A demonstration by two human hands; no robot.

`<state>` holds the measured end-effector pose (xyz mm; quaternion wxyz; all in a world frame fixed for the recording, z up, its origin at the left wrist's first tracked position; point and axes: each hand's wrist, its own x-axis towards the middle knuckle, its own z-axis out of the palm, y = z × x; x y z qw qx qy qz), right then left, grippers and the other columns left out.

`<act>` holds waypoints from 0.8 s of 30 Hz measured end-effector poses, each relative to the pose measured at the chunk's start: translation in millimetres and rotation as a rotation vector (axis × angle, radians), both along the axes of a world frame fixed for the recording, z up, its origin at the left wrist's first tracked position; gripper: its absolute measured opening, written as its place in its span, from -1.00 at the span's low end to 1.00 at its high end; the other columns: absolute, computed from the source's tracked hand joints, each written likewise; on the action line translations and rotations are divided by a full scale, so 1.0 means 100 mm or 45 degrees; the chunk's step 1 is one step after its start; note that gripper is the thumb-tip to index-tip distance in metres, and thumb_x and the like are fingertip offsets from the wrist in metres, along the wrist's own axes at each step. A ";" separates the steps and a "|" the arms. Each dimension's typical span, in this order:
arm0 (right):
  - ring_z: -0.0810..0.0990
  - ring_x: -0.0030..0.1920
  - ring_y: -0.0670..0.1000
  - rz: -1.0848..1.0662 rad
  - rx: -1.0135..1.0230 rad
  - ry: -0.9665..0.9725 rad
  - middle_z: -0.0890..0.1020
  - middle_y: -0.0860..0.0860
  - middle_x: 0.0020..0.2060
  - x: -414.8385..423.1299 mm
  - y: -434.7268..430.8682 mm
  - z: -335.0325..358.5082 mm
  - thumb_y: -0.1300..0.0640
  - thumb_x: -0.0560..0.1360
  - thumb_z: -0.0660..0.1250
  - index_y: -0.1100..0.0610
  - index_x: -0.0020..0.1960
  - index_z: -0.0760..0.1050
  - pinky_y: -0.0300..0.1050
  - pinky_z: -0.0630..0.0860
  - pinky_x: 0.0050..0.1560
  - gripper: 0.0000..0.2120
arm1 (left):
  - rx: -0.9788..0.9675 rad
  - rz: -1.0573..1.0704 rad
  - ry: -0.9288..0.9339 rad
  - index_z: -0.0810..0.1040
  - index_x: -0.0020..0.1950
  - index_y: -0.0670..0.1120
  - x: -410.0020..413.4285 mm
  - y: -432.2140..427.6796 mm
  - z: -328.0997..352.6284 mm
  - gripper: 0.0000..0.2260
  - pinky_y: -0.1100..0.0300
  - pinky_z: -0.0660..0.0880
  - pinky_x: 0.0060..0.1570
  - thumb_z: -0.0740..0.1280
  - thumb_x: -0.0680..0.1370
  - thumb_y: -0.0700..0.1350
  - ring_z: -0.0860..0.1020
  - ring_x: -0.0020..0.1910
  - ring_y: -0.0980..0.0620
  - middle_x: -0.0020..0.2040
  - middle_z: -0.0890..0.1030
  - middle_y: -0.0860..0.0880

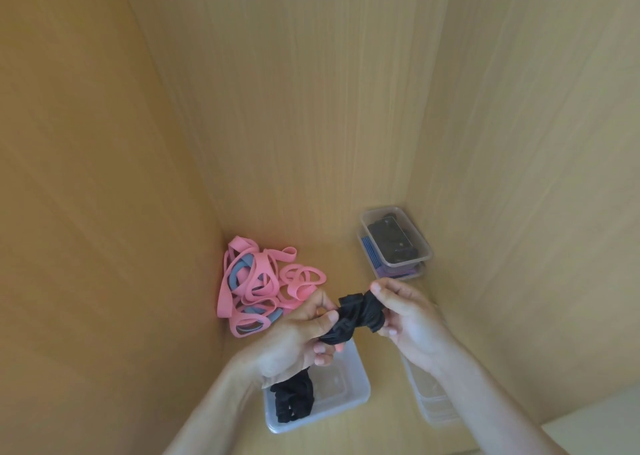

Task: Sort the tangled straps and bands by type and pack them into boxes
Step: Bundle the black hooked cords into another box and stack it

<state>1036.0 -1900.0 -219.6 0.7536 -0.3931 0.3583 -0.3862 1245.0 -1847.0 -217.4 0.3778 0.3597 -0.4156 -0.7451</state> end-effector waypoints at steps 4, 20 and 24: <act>0.53 -0.21 0.01 0.137 0.169 -0.159 0.61 0.12 -0.06 0.08 0.16 -0.13 -0.03 0.60 0.29 0.24 0.24 0.57 -0.16 0.31 -0.35 -0.62 | 0.058 0.047 0.147 0.35 -0.07 -0.09 0.05 0.06 -0.11 -0.86 0.24 0.33 -0.33 0.28 0.64 -0.14 0.29 -0.37 0.05 -0.18 0.48 -0.21; 0.70 -0.01 0.32 0.227 0.017 -0.005 0.68 0.29 -0.03 0.17 0.23 -0.30 0.31 0.32 0.55 0.29 0.04 0.63 -0.03 0.69 -0.21 -0.69 | 0.260 0.516 0.120 0.48 -0.07 -0.18 0.15 0.19 -0.24 -0.88 0.03 0.57 -0.12 0.35 0.55 -0.13 0.46 -0.37 0.03 -0.18 0.57 -0.16; 0.72 -0.07 0.32 0.089 -0.161 0.184 0.71 0.18 -0.06 0.22 0.26 -0.32 0.33 0.32 0.56 0.31 0.05 0.60 0.02 0.69 -0.19 -0.67 | 0.287 0.675 -0.023 0.54 0.08 -0.24 0.19 0.18 -0.25 -0.78 -0.05 0.62 0.11 0.35 0.58 -0.09 0.61 -0.08 -0.15 0.00 0.66 -0.26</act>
